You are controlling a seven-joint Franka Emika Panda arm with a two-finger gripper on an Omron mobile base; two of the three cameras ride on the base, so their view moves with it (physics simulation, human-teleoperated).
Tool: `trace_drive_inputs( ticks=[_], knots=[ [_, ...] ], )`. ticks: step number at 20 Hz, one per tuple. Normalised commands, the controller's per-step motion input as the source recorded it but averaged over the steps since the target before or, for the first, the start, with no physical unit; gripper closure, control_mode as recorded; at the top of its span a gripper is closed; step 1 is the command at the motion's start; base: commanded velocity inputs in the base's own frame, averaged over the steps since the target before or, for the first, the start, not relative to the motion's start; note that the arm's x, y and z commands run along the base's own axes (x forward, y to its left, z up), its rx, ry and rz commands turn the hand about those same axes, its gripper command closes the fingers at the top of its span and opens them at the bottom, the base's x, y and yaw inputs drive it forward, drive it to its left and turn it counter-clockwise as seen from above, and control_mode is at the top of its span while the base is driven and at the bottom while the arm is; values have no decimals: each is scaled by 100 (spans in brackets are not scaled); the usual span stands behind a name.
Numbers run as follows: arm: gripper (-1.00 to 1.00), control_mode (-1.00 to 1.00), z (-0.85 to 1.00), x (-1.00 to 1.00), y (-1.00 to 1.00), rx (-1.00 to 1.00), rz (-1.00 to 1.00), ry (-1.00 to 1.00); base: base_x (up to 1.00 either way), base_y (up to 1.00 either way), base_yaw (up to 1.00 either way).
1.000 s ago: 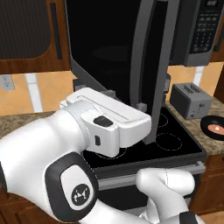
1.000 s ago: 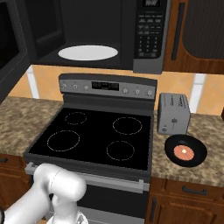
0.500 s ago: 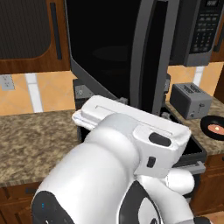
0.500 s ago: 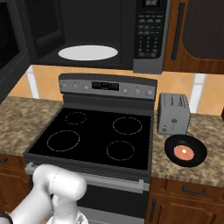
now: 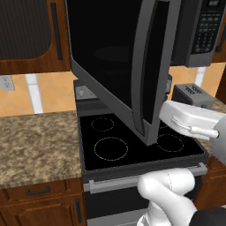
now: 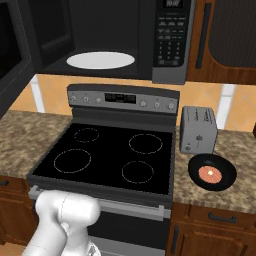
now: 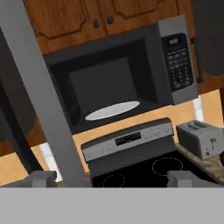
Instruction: Open the microwave, place the bowl with waffle inside the microwave, then close the microwave door and turn it on.
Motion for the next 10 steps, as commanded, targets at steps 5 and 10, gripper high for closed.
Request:
trace_drive_inputs(
  ticks=[5, 10],
  knots=[
    [-100, -100, -27, 13, -39, 22, 65, 14, 0, 0, 0],
    [-100, -100, -42, 63, 0, 26, 79, 18, 0, 0, 0]
  ],
)
